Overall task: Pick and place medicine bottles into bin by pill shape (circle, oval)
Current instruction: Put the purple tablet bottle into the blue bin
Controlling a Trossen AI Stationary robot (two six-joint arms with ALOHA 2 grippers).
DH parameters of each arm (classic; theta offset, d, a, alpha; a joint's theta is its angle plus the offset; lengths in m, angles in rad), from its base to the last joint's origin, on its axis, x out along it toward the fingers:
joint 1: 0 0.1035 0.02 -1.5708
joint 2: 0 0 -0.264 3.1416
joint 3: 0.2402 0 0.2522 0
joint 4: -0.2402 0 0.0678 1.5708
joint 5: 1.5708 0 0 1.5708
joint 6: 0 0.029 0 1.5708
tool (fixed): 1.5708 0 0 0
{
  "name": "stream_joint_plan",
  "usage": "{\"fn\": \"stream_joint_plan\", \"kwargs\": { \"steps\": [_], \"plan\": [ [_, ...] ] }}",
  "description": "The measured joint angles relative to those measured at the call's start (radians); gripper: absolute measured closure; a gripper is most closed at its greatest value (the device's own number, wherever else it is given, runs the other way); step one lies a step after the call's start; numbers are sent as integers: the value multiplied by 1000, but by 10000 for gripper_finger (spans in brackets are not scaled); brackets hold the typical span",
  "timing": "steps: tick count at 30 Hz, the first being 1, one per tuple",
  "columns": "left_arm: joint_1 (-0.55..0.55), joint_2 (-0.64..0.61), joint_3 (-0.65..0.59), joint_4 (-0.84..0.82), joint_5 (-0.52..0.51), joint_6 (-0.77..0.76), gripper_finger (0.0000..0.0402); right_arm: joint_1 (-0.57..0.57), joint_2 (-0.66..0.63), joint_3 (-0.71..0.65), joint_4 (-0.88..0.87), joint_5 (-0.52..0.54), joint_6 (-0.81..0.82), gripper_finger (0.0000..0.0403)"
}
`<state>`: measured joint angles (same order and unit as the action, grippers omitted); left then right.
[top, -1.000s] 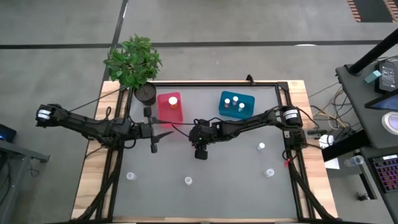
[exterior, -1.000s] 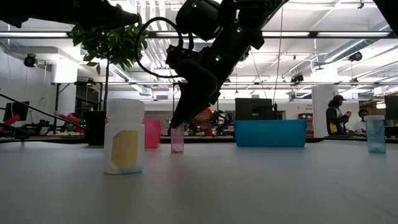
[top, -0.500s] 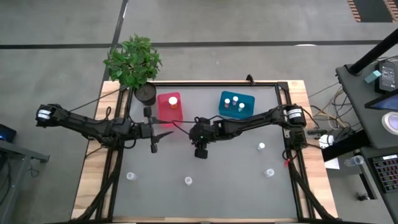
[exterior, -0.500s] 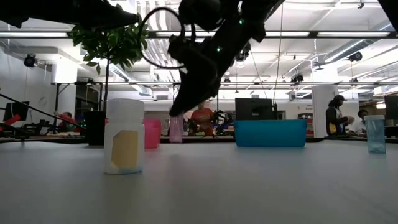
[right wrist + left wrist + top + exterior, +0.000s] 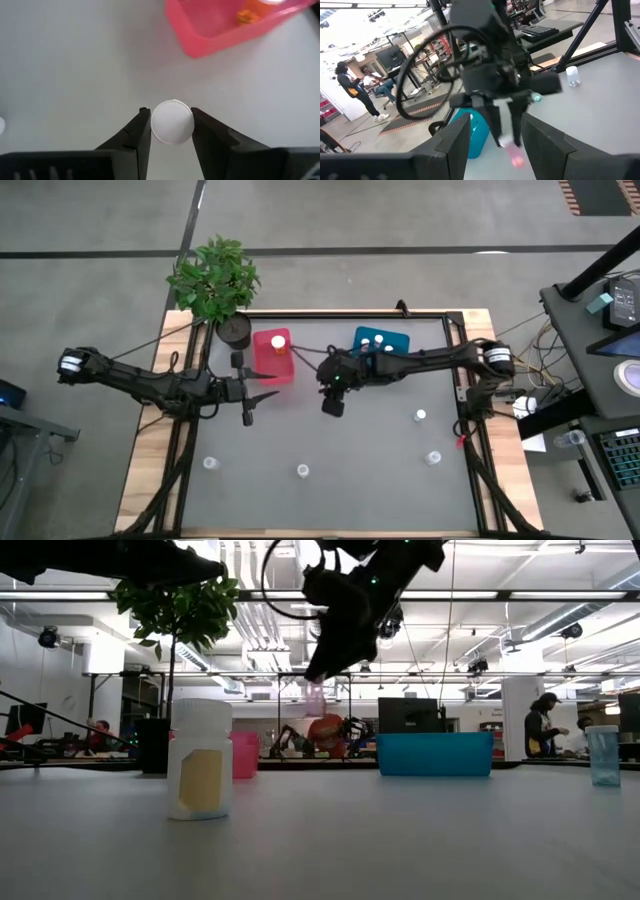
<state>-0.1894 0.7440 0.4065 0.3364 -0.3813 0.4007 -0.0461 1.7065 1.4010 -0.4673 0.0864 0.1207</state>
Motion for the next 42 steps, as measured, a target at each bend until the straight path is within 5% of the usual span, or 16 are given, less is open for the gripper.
{"fn": "stream_joint_plan", "kwargs": {
  "steps": [20,26,42],
  "plan": [
    [0,0,0,-1,0,0,244,-246,-274,-202,-125,79,130,285],
    [0,0,0,-1,0,0,244,-329,-325,-313,-119,208,233,285],
    [0,1,0,6,0,5,244,-378,-311,-489,64,202,278,283]
  ]
}}
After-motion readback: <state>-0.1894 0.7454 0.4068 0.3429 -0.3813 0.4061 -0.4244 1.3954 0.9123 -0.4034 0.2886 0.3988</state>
